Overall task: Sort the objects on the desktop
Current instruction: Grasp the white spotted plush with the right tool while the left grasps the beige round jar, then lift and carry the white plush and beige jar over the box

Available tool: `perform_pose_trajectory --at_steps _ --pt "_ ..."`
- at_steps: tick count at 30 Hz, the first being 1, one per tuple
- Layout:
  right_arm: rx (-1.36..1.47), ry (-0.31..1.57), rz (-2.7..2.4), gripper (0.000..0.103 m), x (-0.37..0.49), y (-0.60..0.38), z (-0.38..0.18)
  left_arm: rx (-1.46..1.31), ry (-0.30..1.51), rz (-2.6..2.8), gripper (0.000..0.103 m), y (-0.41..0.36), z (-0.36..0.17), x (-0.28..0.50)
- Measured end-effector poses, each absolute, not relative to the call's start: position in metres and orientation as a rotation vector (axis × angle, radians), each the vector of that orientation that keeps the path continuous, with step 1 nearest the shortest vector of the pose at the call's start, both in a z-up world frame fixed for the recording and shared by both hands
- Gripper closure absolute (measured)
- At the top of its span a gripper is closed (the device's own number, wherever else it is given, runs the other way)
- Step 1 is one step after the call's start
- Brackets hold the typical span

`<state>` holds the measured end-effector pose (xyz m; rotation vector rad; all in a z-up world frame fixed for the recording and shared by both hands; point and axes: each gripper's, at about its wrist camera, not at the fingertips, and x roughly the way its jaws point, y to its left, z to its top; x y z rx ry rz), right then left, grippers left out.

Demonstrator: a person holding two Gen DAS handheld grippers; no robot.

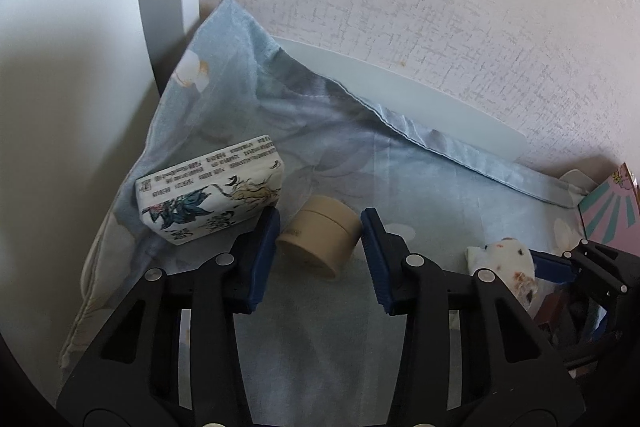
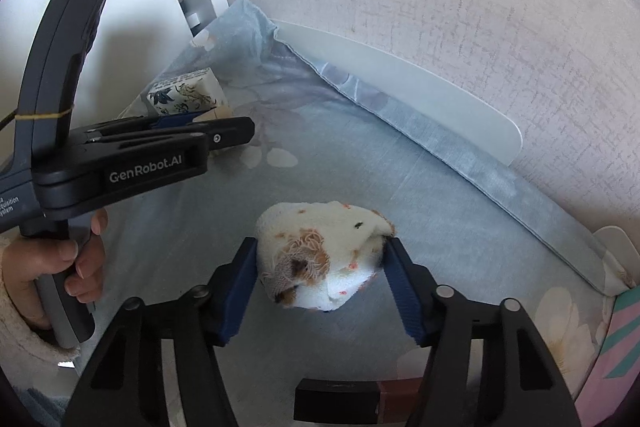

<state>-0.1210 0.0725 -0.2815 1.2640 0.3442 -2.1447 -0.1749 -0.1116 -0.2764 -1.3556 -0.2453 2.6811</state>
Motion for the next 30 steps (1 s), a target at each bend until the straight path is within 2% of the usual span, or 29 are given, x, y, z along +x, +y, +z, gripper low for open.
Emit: perform_pose_trajectory --at_steps 8,21,30 --pt "1.249 0.289 -2.173 0.063 -0.121 0.076 -0.276 -1.331 -0.226 2.685 0.064 -0.107 -0.264 -0.167" --pt "1.249 0.182 -2.264 0.063 -0.112 0.100 -0.232 -1.329 -0.155 2.617 0.064 -0.087 -0.208 -0.161" --pt "1.229 0.138 -2.330 0.063 -0.084 0.127 -0.168 -1.292 -0.126 2.519 0.064 -0.054 -0.148 -0.153"
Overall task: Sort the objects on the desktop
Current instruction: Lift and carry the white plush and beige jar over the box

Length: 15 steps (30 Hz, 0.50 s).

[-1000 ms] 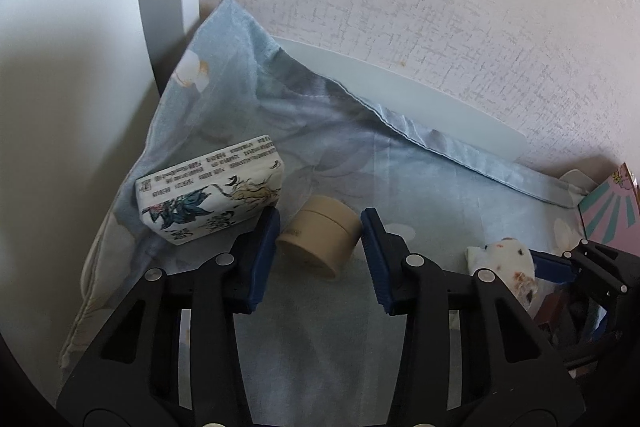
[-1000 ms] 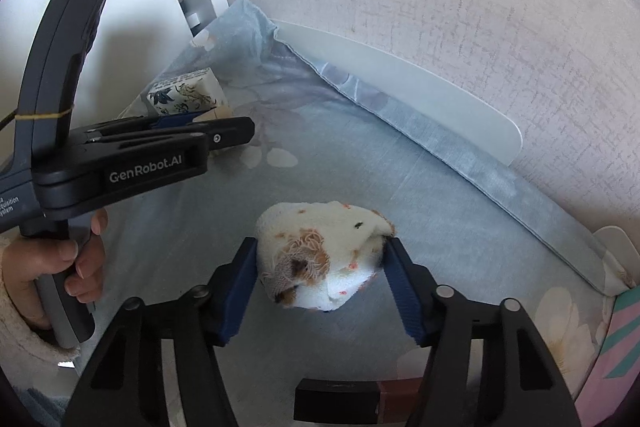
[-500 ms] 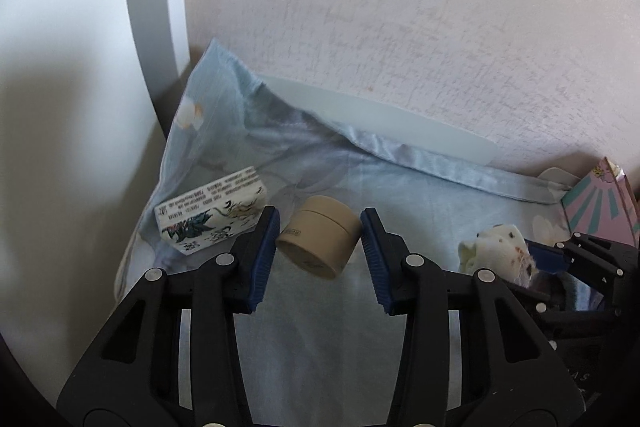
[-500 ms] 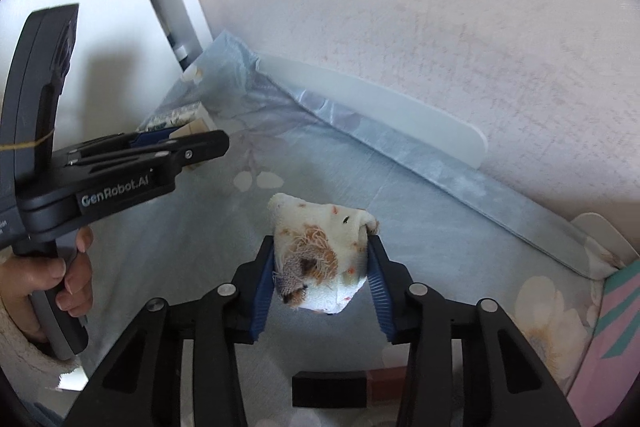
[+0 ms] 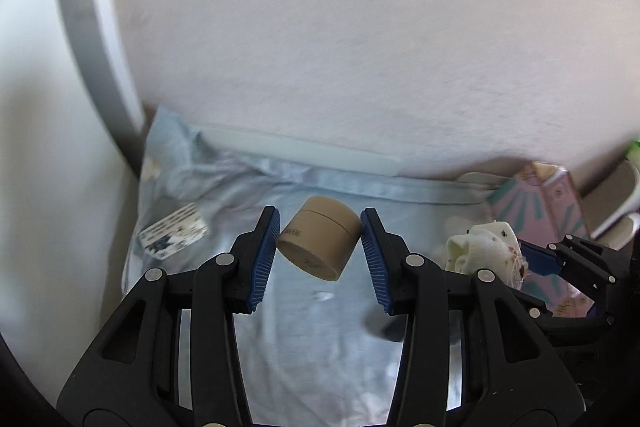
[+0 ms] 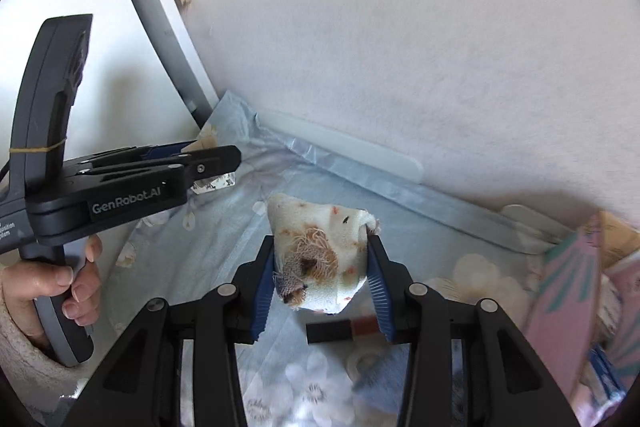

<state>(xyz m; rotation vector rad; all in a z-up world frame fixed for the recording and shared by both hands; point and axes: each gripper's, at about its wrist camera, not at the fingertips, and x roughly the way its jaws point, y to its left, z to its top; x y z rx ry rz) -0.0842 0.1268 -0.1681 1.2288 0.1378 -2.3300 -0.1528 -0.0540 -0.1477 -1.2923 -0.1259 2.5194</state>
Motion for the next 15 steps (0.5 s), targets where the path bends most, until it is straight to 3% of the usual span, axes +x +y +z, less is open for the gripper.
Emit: perform_pose_trajectory --at_steps 15 --pt "1.155 0.031 -2.579 0.063 -0.050 0.206 -0.098 -1.121 -0.011 2.387 0.064 0.038 -0.071 -0.138"
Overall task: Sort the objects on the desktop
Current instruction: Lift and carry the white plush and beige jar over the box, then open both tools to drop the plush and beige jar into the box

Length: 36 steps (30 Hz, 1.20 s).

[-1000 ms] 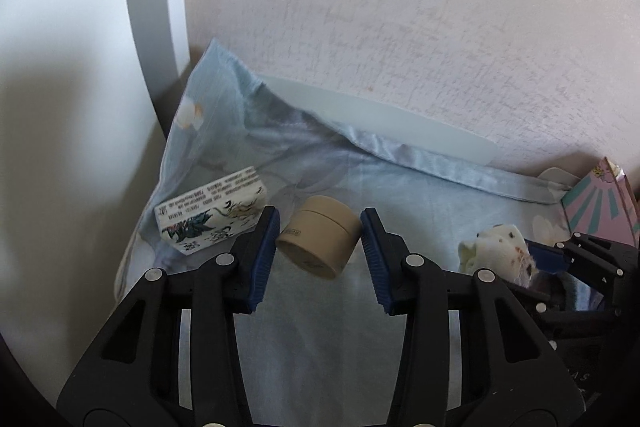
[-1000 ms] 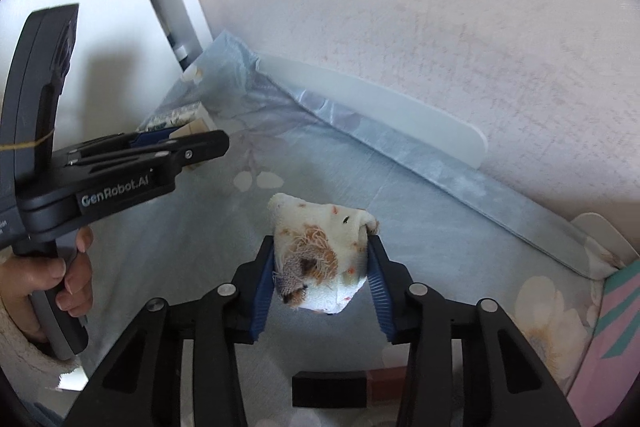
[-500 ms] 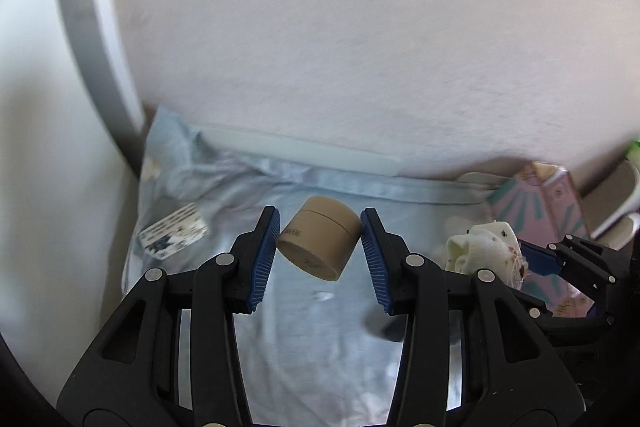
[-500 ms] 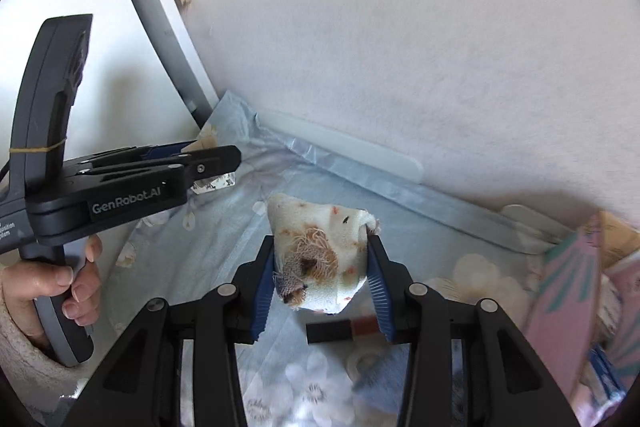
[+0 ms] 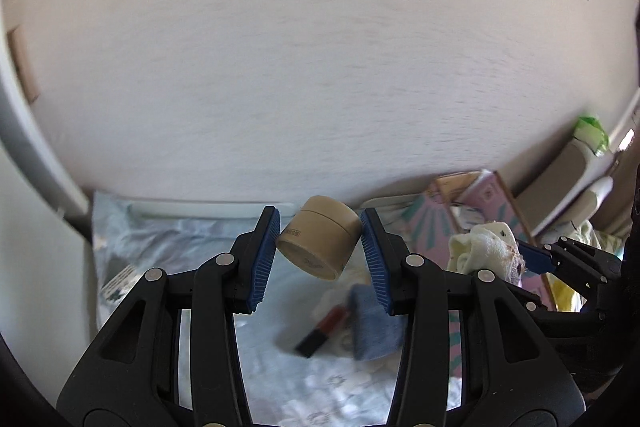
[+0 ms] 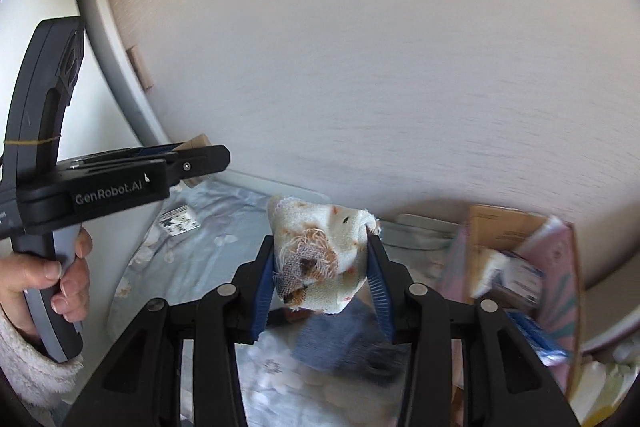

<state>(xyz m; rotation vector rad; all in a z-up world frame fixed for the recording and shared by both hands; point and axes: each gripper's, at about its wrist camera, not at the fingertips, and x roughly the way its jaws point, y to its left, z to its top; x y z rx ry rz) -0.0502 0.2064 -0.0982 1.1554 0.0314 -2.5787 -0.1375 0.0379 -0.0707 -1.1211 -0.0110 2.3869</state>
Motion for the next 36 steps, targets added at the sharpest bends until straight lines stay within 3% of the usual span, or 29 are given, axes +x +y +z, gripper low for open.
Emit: perform_pose_trajectory --at_steps 14,30,32,33,34,35,36 --pt "1.295 -0.121 -2.760 0.063 0.015 0.322 -0.101 -1.072 0.142 2.180 0.064 0.170 -0.071 -0.113" --pt "1.423 -0.208 -2.716 0.063 0.050 0.375 -0.138 -1.141 0.282 2.034 0.064 0.295 -0.122 -0.107" --pt "1.427 -0.199 -2.687 0.059 0.051 0.375 -0.146 -1.156 0.268 2.010 0.064 0.303 -0.128 -0.106" --pt "1.427 -0.184 -2.670 0.056 0.050 0.374 -0.150 -1.176 0.252 1.987 0.060 0.305 -0.133 -0.107" --pt "1.429 -0.162 -2.654 0.053 0.050 0.372 -0.153 -1.215 0.231 1.954 0.043 0.309 -0.139 -0.109" --pt "1.429 -0.123 -2.642 0.046 0.049 0.369 -0.156 -1.244 0.219 1.939 0.012 0.311 -0.144 -0.110" --pt "1.440 -0.100 -2.641 0.041 0.048 0.368 -0.159 -1.280 0.193 1.927 0.000 0.313 -0.151 -0.113"
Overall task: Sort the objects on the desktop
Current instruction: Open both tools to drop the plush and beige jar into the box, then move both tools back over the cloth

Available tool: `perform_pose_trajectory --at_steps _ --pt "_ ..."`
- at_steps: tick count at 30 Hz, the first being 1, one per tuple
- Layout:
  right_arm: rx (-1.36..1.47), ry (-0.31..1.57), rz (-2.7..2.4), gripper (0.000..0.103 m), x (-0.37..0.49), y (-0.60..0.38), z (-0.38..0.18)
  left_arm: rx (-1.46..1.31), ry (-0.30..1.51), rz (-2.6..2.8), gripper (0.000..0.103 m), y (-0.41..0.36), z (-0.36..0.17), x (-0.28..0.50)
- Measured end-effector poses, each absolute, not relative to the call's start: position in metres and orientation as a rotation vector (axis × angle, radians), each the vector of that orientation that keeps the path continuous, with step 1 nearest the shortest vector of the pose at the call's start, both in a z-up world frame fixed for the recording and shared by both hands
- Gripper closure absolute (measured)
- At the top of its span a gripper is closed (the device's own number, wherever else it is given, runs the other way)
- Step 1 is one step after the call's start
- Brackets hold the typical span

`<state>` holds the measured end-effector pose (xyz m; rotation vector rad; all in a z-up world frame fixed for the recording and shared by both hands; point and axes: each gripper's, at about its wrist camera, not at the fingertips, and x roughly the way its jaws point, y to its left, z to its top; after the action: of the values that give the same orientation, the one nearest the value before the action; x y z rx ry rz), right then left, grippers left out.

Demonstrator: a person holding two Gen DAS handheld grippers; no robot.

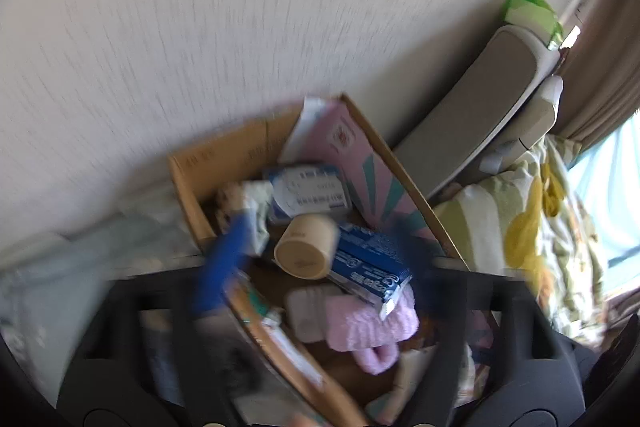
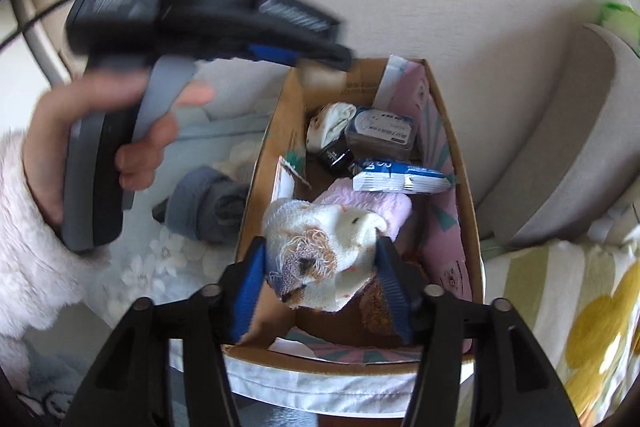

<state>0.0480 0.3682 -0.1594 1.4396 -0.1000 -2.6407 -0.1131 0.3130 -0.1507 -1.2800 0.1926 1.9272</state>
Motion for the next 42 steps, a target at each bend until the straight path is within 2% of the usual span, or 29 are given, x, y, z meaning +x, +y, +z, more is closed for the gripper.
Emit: perform_pose_trajectory --at_steps 2,4,8,16,25,35,42 --pt "1.477 -0.070 -2.653 0.028 0.046 0.368 -0.165 -1.299 0.147 1.935 0.001 0.311 -0.156 -0.116" --pt "1.475 -0.087 -2.681 0.024 0.045 0.372 -0.167 -1.322 0.144 1.941 0.001 0.310 -0.161 -0.120" --pt "1.439 -0.158 -2.701 0.024 0.047 0.381 -0.167 -1.296 0.192 1.992 0.000 0.303 -0.159 -0.119" --pt "1.462 -0.130 -2.717 0.024 0.042 0.374 -0.164 -1.239 0.191 2.040 0.001 0.278 -0.141 -0.124" --pt "1.378 -0.192 -2.739 0.024 0.039 0.361 -0.133 -1.166 0.248 2.116 0.000 0.243 -0.105 -0.117" --pt "1.296 -0.088 -2.685 0.024 0.024 0.307 -0.107 -1.111 0.201 2.261 0.001 0.134 -0.056 -0.133" --pt "1.272 -0.071 -2.586 0.024 0.014 0.263 -0.111 -1.149 0.146 2.412 0.001 0.038 -0.049 -0.144"
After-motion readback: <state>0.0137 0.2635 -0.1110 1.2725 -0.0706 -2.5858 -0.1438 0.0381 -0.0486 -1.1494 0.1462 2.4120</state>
